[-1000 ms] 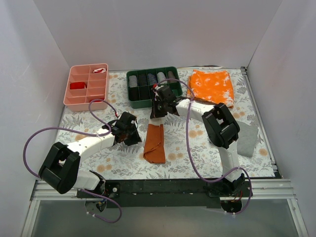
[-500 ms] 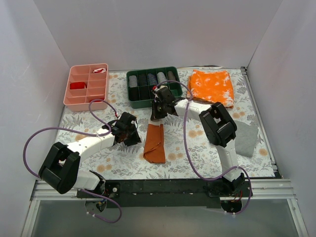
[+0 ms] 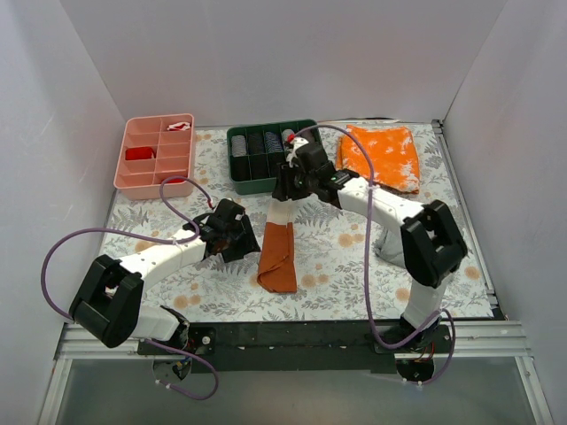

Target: Roll the underwear

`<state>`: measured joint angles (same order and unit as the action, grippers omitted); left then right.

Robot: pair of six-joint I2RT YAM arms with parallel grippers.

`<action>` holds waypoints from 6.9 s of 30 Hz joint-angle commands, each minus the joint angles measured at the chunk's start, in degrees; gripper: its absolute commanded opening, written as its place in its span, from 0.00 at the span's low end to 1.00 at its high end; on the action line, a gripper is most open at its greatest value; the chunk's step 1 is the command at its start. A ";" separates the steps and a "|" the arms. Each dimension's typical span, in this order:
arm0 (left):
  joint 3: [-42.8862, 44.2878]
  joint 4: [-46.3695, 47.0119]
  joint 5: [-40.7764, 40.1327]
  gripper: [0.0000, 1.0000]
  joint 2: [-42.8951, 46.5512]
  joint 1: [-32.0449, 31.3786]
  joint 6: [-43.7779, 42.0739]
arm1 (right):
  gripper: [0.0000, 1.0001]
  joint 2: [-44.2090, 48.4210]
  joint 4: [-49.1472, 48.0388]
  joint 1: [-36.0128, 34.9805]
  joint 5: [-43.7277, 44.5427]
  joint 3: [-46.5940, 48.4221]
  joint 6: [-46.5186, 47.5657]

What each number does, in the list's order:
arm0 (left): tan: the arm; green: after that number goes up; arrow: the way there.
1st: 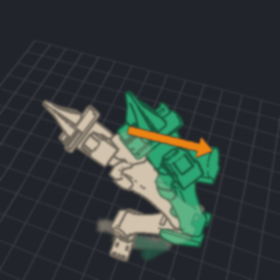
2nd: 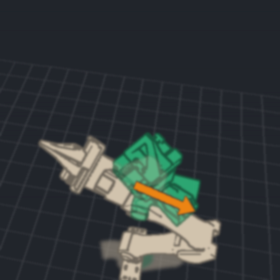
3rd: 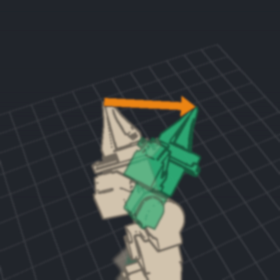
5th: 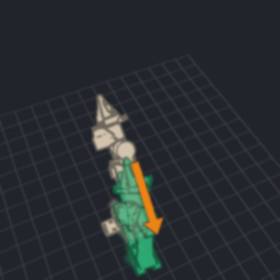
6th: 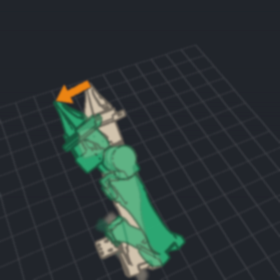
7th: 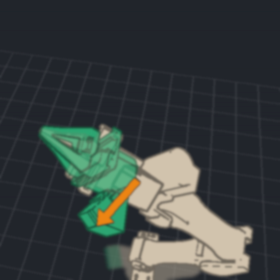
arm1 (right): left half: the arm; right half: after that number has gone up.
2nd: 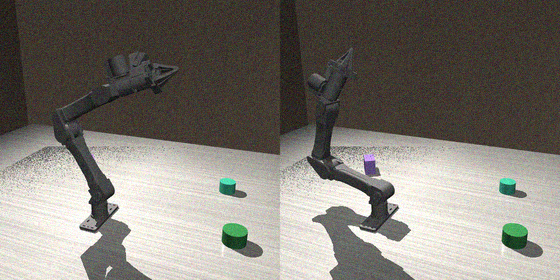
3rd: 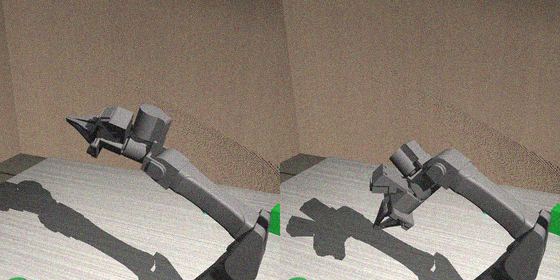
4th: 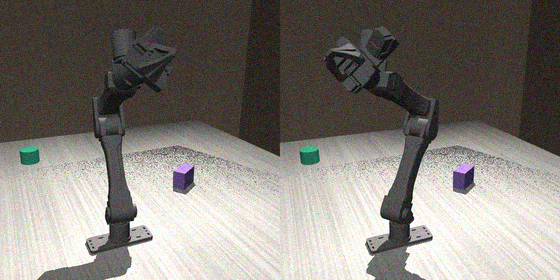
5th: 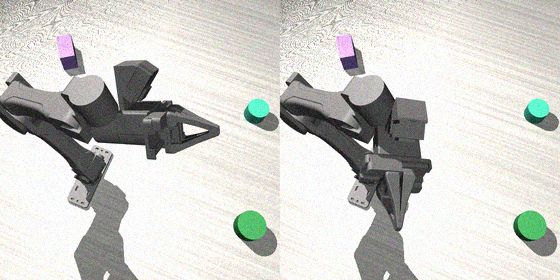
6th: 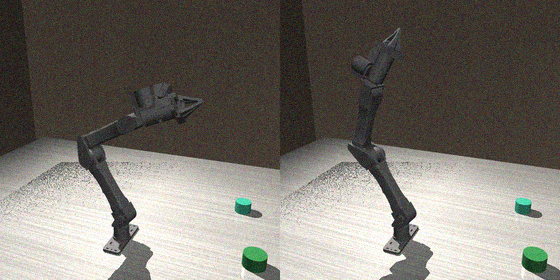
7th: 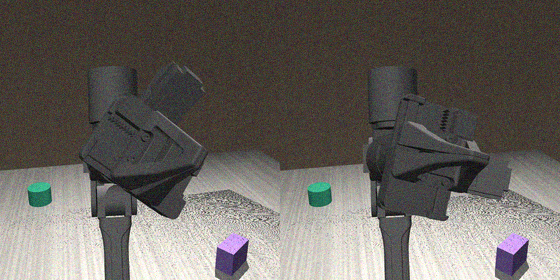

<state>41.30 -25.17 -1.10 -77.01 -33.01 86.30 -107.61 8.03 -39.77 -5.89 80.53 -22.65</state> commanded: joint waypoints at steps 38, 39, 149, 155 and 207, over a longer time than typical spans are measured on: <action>-8.79 14.45 20.00 0.63 -2.26 -8.20 8.00 | 0.59 30.35 2.07 1.71 3.60 -44.76 -10.39; -8.17 14.45 19.91 0.63 -3.13 -9.16 8.44 | 0.59 30.97 2.68 1.80 4.65 -44.85 -10.39; 22.34 -3.31 9.98 0.67 -23.72 -4.25 -19.42 | 0.99 31.41 13.06 -15.87 9.93 -41.51 -14.18; 16.80 -1.64 10.77 0.68 -20.37 -4.25 -15.99 | 0.99 30.71 12.10 -10.69 7.22 -41.07 -9.26; 6.78 5.03 16.30 0.70 -10.44 -7.15 -9.93 | 0.99 22.55 0.06 4.96 1.85 -35.36 -22.08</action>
<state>50.81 -22.50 11.97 -88.25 -40.14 76.05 -82.76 12.91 -34.94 -2.74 42.00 -42.17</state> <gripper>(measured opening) 0.698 0.985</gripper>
